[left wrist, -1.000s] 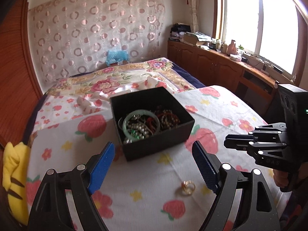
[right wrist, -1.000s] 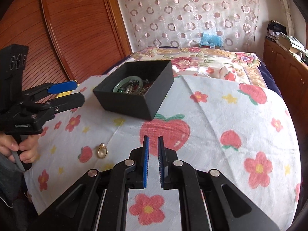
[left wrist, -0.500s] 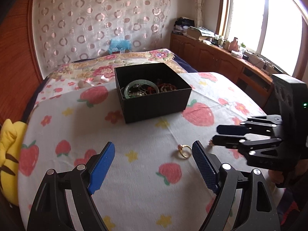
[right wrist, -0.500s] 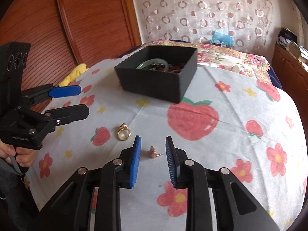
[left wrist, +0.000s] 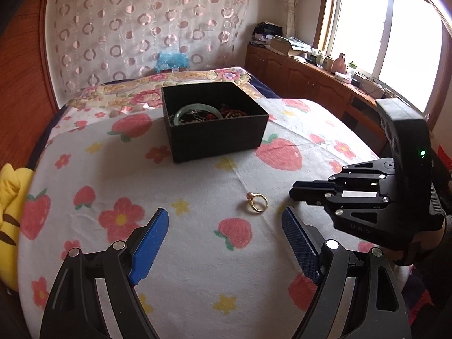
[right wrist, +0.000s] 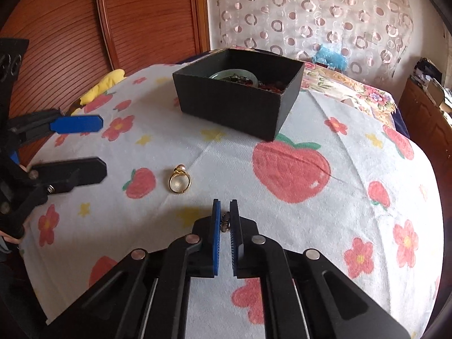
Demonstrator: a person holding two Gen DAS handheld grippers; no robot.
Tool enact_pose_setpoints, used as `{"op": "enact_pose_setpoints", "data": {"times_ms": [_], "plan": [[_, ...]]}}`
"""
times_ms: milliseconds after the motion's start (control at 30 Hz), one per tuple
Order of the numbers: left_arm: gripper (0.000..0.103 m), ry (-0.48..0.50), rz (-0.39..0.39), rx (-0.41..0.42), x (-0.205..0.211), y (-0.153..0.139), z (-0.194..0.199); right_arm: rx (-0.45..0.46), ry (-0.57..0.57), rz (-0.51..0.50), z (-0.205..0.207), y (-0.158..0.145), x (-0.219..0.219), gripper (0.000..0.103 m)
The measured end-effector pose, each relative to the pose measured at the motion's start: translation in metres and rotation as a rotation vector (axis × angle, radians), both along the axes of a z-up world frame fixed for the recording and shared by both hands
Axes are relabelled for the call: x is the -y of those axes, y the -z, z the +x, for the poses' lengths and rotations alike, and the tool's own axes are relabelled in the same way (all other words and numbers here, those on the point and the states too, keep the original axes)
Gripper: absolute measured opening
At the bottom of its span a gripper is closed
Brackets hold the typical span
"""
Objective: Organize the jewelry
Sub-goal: 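Grasp the gold ring with the left tool while the right grasps the small gold stud, then carry the ring and stud over the box and open both tools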
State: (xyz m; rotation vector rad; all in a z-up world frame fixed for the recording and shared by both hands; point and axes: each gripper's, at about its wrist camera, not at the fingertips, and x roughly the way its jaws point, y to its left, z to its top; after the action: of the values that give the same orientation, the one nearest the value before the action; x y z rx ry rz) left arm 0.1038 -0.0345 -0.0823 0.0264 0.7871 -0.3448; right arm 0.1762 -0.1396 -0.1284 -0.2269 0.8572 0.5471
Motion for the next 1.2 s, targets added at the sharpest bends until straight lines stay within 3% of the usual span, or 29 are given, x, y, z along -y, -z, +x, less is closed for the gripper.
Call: {"op": "enact_pose_setpoints", "data": {"times_ms": [267, 767, 833, 933, 1200], "plan": [[0.078, 0.023, 0.026, -0.034, 0.014, 0.010, 0.007, 0.017, 0.034, 0.074, -0.008, -0.013, 0.020, 0.007], [0.049, 0.094, 0.101, -0.106, 0.051, 0.027, 0.042, 0.030, 0.055, 0.108, -0.008, -0.022, 0.037, 0.007], [0.043, 0.095, 0.114, -0.102, 0.054, 0.028, 0.043, 0.029, 0.056, 0.109, -0.008, -0.021, 0.037, 0.007], [0.024, 0.090, 0.119, -0.099, 0.056, 0.027, 0.046, 0.030, 0.055, 0.108, -0.008, -0.021, 0.037, 0.007], [0.022, 0.055, 0.060, -0.087, 0.040, 0.019, 0.045, 0.047, 0.021, 0.064, 0.003, -0.024, 0.022, 0.007]]}}
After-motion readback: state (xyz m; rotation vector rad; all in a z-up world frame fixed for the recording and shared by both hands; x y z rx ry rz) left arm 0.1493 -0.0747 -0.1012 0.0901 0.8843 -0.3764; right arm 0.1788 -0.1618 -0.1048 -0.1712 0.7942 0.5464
